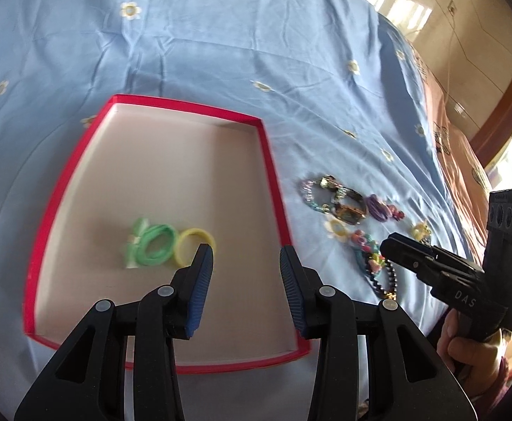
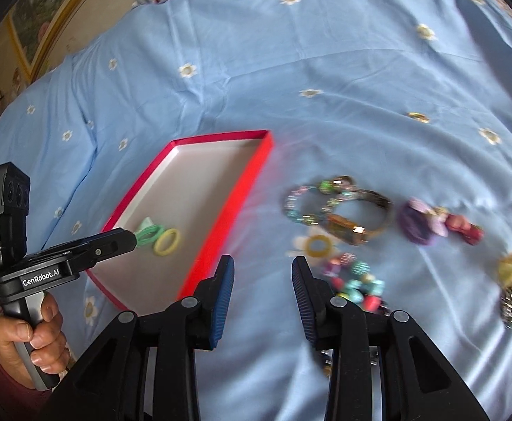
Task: Organize jewelry
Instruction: 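Open left gripper while right gripper opens, releasing both hair ties in the box, then grasp pastel beaded bracelet with left gripper while right gripper grasps pink hair clip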
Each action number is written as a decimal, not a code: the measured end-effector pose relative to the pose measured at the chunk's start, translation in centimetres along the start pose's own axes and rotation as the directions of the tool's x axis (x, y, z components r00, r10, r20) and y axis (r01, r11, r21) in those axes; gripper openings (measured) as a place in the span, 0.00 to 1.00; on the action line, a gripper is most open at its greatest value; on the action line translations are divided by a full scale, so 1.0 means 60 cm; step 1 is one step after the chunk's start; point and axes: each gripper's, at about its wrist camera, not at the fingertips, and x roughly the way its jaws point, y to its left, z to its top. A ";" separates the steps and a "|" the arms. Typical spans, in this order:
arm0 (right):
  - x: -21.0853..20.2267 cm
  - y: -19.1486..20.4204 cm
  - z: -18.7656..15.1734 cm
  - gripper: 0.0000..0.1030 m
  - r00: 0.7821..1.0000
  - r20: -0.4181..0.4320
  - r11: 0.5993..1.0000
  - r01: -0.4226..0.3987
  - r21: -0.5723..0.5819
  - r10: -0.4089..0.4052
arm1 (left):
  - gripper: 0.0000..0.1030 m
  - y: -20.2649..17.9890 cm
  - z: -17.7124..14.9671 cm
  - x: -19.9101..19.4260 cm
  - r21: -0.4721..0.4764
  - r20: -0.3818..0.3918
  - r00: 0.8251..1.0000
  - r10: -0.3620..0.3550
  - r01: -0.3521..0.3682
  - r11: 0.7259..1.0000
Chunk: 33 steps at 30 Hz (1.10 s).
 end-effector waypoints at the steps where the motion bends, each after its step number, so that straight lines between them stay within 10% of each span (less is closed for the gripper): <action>1: -0.005 -0.007 -0.002 0.35 1.000 0.005 1.000 0.005 0.008 -0.005 | 0.37 -0.006 0.000 0.002 0.005 -0.002 1.000 -0.003 0.003 1.000; 33: -0.033 -0.201 0.032 0.35 0.977 0.005 0.975 0.211 0.064 -0.211 | 0.37 -0.130 0.083 0.140 0.221 -0.109 0.994 0.013 0.012 0.975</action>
